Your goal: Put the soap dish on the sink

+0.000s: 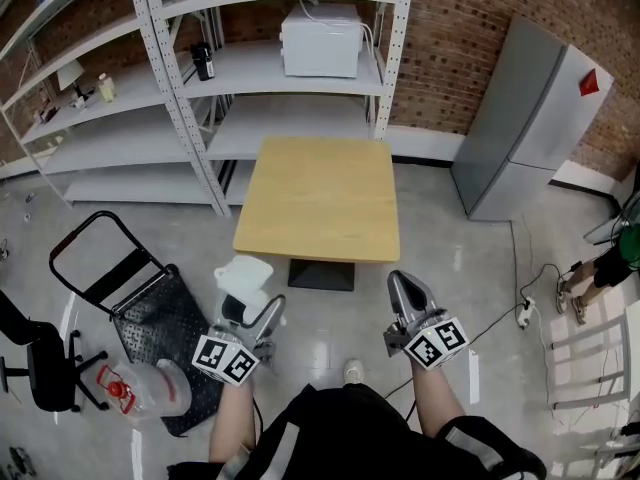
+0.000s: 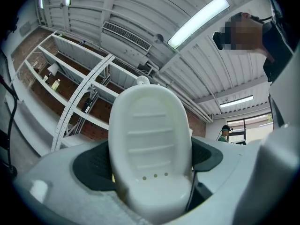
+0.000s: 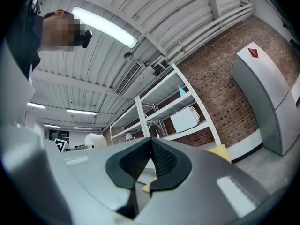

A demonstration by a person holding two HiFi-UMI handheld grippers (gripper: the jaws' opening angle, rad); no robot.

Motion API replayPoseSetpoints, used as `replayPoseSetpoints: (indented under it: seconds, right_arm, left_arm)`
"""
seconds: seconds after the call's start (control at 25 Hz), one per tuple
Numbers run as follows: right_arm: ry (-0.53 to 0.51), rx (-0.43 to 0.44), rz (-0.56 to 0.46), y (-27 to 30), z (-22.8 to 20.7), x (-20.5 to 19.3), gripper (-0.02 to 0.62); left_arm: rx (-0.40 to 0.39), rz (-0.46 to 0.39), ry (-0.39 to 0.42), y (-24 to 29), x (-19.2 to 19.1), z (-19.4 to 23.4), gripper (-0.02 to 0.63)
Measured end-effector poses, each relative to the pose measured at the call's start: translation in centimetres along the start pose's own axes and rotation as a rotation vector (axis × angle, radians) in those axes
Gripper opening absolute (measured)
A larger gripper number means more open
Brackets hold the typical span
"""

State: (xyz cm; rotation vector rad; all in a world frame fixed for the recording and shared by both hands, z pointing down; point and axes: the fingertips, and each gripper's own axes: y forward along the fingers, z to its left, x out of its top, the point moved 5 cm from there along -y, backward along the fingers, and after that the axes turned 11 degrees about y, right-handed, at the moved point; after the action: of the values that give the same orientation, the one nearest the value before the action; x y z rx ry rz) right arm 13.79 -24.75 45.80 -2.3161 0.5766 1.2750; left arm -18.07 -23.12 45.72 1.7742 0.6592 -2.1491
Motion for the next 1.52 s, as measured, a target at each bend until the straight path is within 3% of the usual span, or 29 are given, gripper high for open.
replayPoseSetpoints:
  seconds: [0.44, 0.92, 1.52]
  right_arm:
    - [0.008, 0.000, -0.027, 3.1, -8.9, 4.5, 0.006]
    - [0.003, -0.064, -0.020, 1.2, -16.3, 8.1, 0.006]
    - [0.018, -0.097, -0.012, 8.4, -20.7, 7.2, 0.006]
  left_arm:
    - [-0.003, 0.002, 0.034, 10.0, -1.2, -1.4, 0.462]
    - [-0.011, 0.043, 0.030, 17.1, -3.7, -4.2, 0.462]
    - [-0.030, 0.115, 0.018, 23.9, -7.4, 1.6, 0.462]
